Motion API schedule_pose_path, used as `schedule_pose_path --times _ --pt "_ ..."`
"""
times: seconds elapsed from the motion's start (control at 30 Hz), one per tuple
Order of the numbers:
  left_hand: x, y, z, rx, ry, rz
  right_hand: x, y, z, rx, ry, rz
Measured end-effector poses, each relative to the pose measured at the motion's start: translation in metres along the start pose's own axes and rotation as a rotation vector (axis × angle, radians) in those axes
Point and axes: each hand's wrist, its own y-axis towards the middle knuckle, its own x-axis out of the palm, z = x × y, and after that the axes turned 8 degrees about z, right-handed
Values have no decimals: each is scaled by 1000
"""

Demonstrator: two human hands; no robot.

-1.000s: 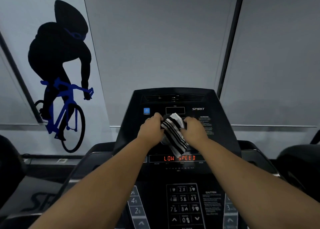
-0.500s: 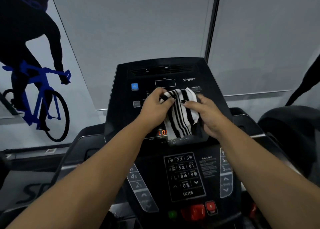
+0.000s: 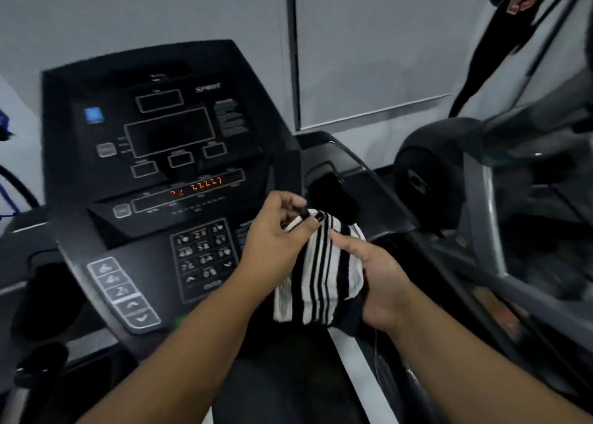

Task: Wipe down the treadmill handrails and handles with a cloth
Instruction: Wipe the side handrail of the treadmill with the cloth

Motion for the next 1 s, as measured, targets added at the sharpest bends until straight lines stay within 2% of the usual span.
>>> schedule_pose_path --times 0.13,0.43,0.53,0.67,0.73,0.8,0.83,0.9,1.0 --pt "55 -31 -1 43 37 -82 -70 -45 -4 -34 1 118" --pt "147 -88 -15 -135 36 -308 -192 -127 -17 -265 154 450" --pt "167 -104 -23 -162 64 -372 -234 -136 -12 -375 84 582" --pt "182 -123 -33 -178 83 -431 -278 -132 10 -389 -353 755" --pt "186 -132 -39 -195 92 -466 -287 -129 30 -425 -599 749" --pt "188 -137 -44 -213 95 -489 -289 -125 52 -377 -880 683" --pt "189 -139 -47 -223 94 -496 -295 -122 63 -351 -1078 677" --pt "191 -142 -51 -241 84 -500 -298 -120 77 -425 -1443 664" --pt "194 -147 -57 -269 59 -511 -296 -123 80 -495 -1610 669"
